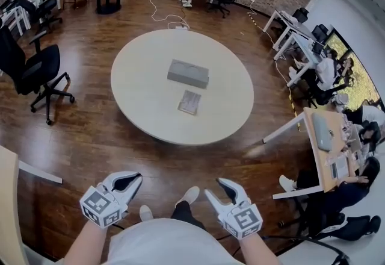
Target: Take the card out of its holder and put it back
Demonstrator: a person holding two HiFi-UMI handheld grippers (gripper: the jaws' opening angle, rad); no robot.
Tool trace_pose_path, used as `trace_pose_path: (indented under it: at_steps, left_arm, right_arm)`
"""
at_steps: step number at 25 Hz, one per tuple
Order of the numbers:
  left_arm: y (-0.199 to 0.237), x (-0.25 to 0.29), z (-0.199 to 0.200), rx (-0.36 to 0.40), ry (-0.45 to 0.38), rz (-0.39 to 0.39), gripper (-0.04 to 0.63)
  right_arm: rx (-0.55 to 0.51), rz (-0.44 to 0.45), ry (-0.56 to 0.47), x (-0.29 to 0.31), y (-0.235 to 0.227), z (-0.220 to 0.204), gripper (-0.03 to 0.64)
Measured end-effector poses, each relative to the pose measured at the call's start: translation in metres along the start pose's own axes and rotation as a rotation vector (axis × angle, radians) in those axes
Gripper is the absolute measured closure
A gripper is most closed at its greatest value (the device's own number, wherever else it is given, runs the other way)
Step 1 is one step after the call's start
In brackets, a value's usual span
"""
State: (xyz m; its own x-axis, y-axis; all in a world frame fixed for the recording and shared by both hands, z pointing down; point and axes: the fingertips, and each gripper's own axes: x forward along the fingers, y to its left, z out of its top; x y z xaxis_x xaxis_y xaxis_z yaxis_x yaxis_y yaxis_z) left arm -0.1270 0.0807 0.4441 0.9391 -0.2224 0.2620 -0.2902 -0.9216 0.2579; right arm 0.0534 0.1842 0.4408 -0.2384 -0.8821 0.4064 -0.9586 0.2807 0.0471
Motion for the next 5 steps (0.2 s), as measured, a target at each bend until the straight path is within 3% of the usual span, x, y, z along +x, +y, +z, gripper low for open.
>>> trace_pose_path:
  at_steps: [5]
  left_arm:
    - [0.0027, 0.0018, 0.0063, 0.006, -0.009, 0.000, 0.575]
  right_arm:
    - [-0.001, 0.010, 0.015, 0.0024, -0.0011, 0.0025, 0.430]
